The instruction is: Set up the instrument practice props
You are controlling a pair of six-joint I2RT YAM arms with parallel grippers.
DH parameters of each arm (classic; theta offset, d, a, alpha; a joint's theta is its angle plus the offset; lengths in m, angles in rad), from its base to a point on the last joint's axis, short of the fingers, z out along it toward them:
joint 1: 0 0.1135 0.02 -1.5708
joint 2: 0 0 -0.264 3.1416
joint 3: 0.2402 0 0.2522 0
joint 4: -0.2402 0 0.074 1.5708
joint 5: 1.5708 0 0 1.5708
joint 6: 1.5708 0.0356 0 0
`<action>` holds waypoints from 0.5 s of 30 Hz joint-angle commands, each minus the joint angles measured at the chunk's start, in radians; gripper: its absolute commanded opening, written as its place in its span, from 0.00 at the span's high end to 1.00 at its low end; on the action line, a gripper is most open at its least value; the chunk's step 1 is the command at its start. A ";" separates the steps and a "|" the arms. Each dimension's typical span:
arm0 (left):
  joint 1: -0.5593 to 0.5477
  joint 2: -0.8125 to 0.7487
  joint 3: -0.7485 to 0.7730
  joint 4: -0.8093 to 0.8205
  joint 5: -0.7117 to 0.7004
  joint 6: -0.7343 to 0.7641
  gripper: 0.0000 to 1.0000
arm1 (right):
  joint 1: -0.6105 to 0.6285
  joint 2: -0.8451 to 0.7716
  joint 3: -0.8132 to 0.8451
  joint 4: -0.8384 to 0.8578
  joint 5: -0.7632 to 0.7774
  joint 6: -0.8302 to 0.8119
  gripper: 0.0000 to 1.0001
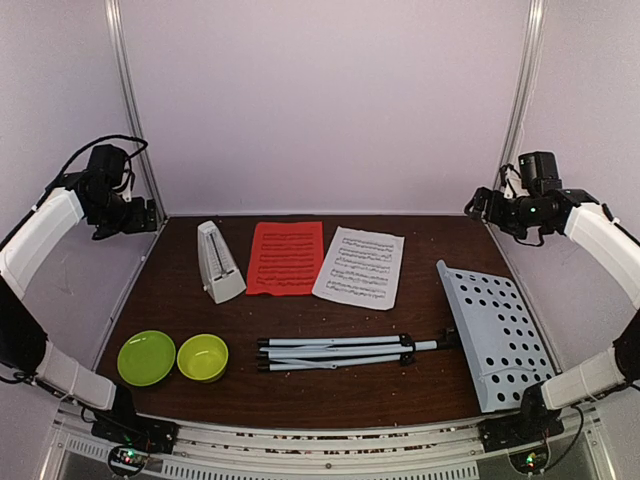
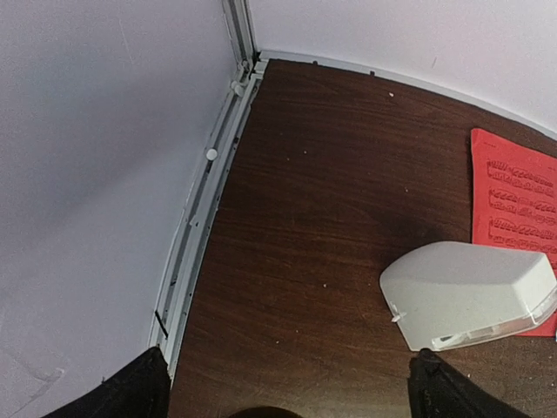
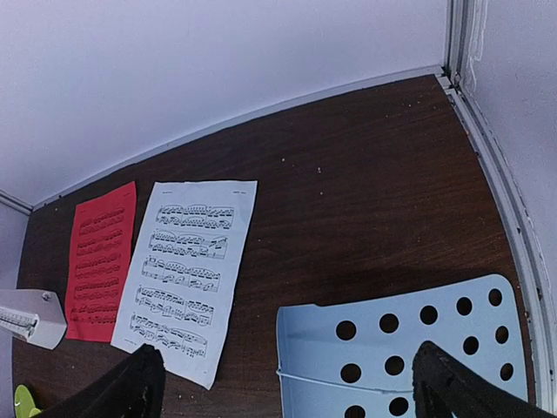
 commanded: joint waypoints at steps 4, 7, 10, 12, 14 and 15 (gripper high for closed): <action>-0.015 -0.032 0.016 0.094 -0.067 -0.022 0.02 | -0.012 -0.021 0.088 -0.227 0.007 0.009 0.00; -0.017 -0.049 0.002 0.120 -0.062 -0.011 0.02 | -0.013 -0.033 0.106 -0.322 0.004 0.002 0.00; -0.029 -0.060 -0.013 0.134 -0.078 0.002 0.02 | -0.012 -0.042 0.101 -0.401 -0.022 -0.011 0.00; -0.042 -0.060 -0.022 0.136 -0.106 0.008 0.02 | -0.008 -0.056 0.080 -0.440 -0.012 -0.009 0.00; -0.062 -0.062 -0.026 0.128 -0.118 0.013 0.02 | -0.005 -0.075 0.043 -0.458 -0.022 -0.006 0.00; -0.072 -0.064 -0.032 0.130 -0.121 0.016 0.02 | -0.001 -0.080 0.027 -0.472 -0.028 -0.007 0.00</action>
